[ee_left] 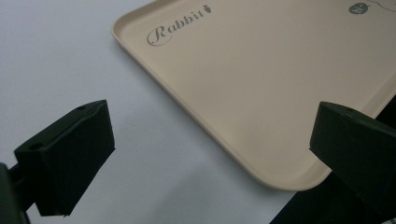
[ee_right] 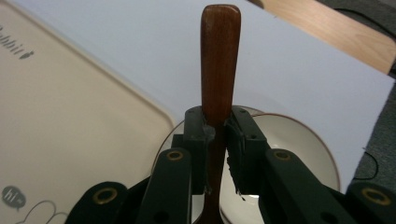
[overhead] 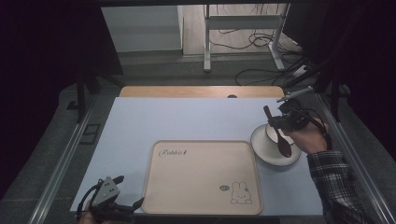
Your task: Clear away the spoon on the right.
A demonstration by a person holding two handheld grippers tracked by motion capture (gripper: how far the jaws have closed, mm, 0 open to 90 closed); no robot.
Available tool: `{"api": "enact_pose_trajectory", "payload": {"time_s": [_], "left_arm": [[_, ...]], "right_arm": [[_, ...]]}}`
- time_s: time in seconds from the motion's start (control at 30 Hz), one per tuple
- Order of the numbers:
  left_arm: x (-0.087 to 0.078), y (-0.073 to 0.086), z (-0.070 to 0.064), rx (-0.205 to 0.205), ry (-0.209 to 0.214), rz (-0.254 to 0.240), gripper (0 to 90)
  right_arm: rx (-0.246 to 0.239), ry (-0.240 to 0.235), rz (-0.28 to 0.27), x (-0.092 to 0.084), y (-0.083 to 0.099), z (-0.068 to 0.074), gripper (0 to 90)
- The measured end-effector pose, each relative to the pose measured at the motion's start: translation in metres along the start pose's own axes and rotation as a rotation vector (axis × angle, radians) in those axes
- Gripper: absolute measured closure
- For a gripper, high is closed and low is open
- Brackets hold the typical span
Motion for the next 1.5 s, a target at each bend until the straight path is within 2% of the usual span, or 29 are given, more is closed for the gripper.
{"api": "enact_pose_trajectory", "payload": {"time_s": [0.27,0.33,0.6,1.1,1.5], "left_arm": [[-0.002,0.000,0.002,-0.020,-0.004,-0.019,0.0],[-0.002,0.001,0.002,-0.021,-0.005,-0.020,0.0],[-0.003,0.001,0.003,-0.031,-0.009,-0.032,0.0],[-0.009,0.002,0.006,-0.066,-0.024,-0.087,0.0],[-0.014,0.003,0.008,-0.090,-0.033,-0.133,0.0]], "right_arm": [[-0.056,-0.039,0.050,0.005,0.010,0.022,78.8],[-0.080,-0.051,0.069,0.007,0.014,0.031,78.8],[-0.129,-0.079,0.104,0.012,0.017,0.052,78.8],[-0.208,-0.119,0.162,0.021,0.024,0.087,78.8],[-0.282,-0.143,0.225,0.038,0.029,0.118,78.9]]}}
Point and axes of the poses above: each handheld gripper's, and its own axes: x roughly forward along the jaws, y roughly out of its underside, z roughly to its left, the point moved 5 cm from there along x, roughly forward along the jaws, and after that the axes turned 10 degrees about x, right-handed, at the moved point
